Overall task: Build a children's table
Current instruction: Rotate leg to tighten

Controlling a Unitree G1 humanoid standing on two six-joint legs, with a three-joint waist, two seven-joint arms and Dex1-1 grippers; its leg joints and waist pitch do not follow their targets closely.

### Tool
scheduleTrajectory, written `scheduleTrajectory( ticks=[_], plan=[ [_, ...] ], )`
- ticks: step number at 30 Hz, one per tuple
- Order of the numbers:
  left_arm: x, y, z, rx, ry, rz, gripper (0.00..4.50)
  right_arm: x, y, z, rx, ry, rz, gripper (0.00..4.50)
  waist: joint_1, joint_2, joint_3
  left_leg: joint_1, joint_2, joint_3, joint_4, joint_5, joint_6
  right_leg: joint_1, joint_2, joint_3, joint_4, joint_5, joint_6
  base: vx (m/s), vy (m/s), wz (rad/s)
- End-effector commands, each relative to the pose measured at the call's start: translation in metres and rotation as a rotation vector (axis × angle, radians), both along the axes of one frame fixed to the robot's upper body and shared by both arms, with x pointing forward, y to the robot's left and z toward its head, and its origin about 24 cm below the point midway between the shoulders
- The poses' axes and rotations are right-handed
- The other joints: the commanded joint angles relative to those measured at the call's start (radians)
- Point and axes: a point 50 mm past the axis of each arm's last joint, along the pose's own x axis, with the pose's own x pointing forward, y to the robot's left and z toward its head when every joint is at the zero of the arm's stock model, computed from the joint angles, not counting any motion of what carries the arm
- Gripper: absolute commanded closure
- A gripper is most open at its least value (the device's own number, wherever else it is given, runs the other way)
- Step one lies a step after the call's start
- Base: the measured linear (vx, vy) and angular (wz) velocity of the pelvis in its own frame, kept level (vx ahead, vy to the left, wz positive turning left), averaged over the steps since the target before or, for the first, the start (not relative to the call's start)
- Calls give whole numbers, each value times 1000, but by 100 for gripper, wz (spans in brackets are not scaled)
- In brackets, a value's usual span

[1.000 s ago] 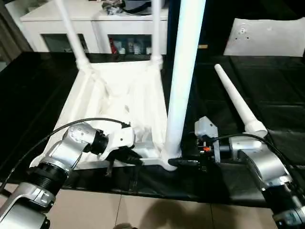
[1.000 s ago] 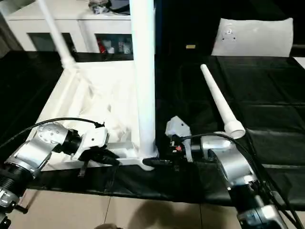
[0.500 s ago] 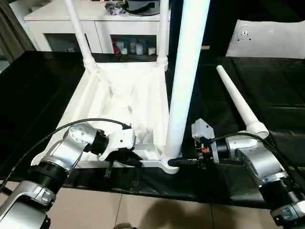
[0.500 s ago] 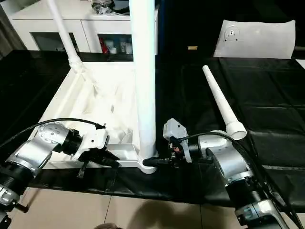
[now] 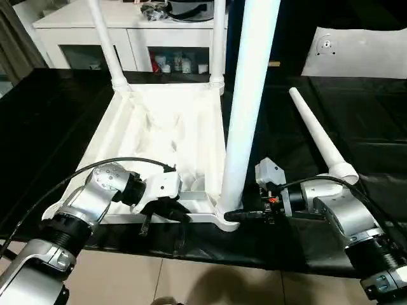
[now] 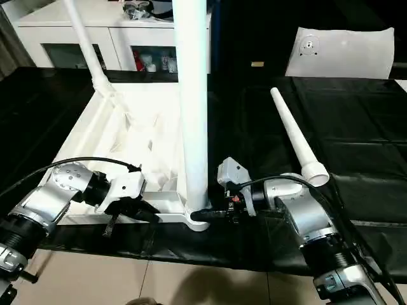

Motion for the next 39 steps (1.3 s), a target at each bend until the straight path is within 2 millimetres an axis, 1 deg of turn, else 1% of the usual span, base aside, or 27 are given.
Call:
scheduleTrajectory(
  ticks=[1,3,4,6,8,13,14,17,18,19,21,25,27,28,30,31,32,35,37,39],
  plan=[
    [-3,-6,-6,43,4,-54,450,-1,4,2,29,5,-2,102,-6,-11,-62,5,74,-27,-74,-195,54,48,-90,78,-74,-379,-86,0,0,0],
    [-3,-6,-5,39,1,-49,450,-1,4,4,41,-10,-9,79,-4,-11,-61,7,75,-27,-74,-196,52,46,-90,79,-75,-384,-85,0,0,0],
    [-3,-6,-5,37,1,-47,450,0,4,5,43,-20,-12,79,-4,-10,-61,7,75,-27,-74,-197,51,46,-90,79,-76,-387,-84,0,0,0],
    [-3,-7,-5,36,1,-45,450,0,4,6,43,-30,-15,57,-2,-12,-60,8,75,-27,-75,-202,48,45,-91,80,-77,-400,-79,0,0,0],
    [-3,-7,-6,34,0,-45,450,-1,4,7,40,-38,-13,57,-2,-10,-60,8,75,-27,-75,-203,47,45,-91,80,-77,-404,-76,0,0,0],
    [-3,-8,-7,34,-2,-44,450,-3,2,8,56,-22,-1,57,3,-12,-60,6,76,-27,-76,-197,51,46,-91,80,-76,-396,-75,0,0,0],
    [-3,-8,-7,35,-4,-43,450,-3,2,8,67,-17,-1,82,4,-12,-60,7,75,-26,-75,-197,53,46,-91,81,-76,-397,-75,0,0,0],
    [-2,-7,-7,36,-8,-39,450,-4,2,7,57,-15,3,82,5,-12,-60,7,76,-27,-76,-194,52,45,-91,81,-77,-399,-72,0,0,0],
    [-2,-7,-7,36,-11,-36,450,-5,3,5,48,-16,4,95,6,-11,-60,8,76,-27,-76,-198,49,44,-91,80,-78,-406,-72,0,0,0],
    [-2,-7,-7,36,-12,-34,450,-5,3,4,46,-17,4,118,6,-13,-59,6,74,-26,-76,-200,48,45,-92,80,-78,-411,-69,0,0,0],
    [-2,-7,-7,35,-15,-31,450,-6,4,1,27,-23,6,123,6,-12,-59,7,74,-27,-76,-202,46,44,-92,80,-80,-420,-66,0,0,0],
    [-1,-7,-7,37,-17,-28,450,-5,3,-3,-2,-45,-17,123,5,-12,-57,9,74,-27,-78,-215,41,43,-92,79,-83,-437,-61,0,0,0],
    [-1,-7,-7,38,-18,-27,450,-5,3,-5,-4,-34,-30,123,5,-9,-57,8,73,-28,-78,-223,41,44,-92,78,-83,-442,-58,0,0,0],
    [-1,-7,-7,38,-18,-27,450,-5,3,-5,-3,-25,-32,123,4,-10,-58,8,74,-28,-78,-223,41,44,-91,79,-84,-439,-58,0,0,0],
    [-1,-7,-7,39,-19,-27,450,-6,3,-6,-1,-16,-36,88,5,-10,-58,8,75,-28,-79,-225,42,44,-92,79,-83,-433,-61,0,0,0],
    [-1,-7,-7,40,-20,-27,450,-7,3,-7,-4,-28,-39,88,5,-9,-58,8,75,-28,-79,-225,42,44,-92,80,-83,-430,-62,0,0,0],
    [-1,-7,-7,40,-21,-27,450,-7,3,-8,-7,-34,-42,76,5,-9,-57,9,75,-28,-79,-227,41,43,-92,80,-83,-431,-62,0,0,0],
    [-1,-7,-7,42,-22,-28,450,-7,3,-8,-1,-34,-50,76,4,-10,-57,7,74,-28,-79,-228,40,45,-92,80,-83,-432,-62,0,0,0],
    [-1,-6,-6,43,-23,-28,450,-8,3,-9,0,-36,-53,76,4,-8,-56,9,73,-28,-78,-232,41,43,-91,79,-85,-442,-60,0,0,0],
    [-1,-6,-7,45,-24,-30,450,-8,3,-9,6,-35,-62,76,3,-9,-56,9,72,-28,-79,-240,39,43,-92,78,-88,-459,-54,0,0,0]
  ],
)
